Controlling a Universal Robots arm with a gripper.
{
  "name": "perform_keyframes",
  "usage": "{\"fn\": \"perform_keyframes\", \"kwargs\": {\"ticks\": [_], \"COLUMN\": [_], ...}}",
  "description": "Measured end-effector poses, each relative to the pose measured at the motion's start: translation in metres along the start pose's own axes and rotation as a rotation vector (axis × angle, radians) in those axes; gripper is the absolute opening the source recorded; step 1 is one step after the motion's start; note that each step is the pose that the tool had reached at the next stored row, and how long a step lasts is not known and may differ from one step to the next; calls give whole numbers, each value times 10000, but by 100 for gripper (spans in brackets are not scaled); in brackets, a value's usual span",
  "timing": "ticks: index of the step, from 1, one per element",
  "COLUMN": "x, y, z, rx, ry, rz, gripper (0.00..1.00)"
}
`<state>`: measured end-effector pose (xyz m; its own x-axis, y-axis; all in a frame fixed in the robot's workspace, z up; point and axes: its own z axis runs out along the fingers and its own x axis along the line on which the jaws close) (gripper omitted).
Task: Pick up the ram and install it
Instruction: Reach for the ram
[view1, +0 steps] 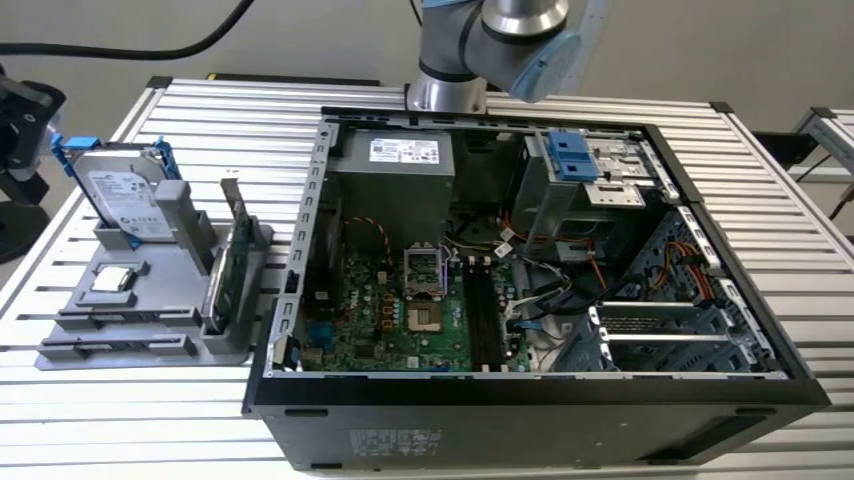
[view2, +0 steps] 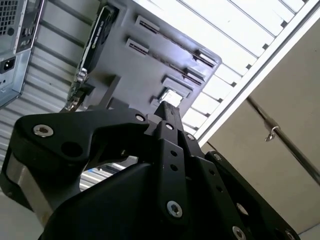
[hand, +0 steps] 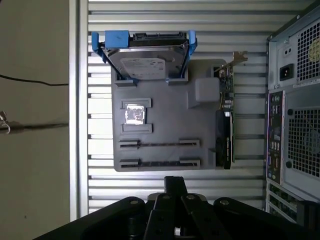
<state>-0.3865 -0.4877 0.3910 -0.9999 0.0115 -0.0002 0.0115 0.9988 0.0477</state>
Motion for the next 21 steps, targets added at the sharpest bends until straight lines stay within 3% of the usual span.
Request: {"fn": "perform_keyframes", "kwargs": {"ticks": [8, 21], "x": [-1, -1], "y": [-55, -66], "z": [2, 12], "rx": [0, 0], "ry": [0, 0], "rz": [0, 0], "gripper": [0, 0]}}
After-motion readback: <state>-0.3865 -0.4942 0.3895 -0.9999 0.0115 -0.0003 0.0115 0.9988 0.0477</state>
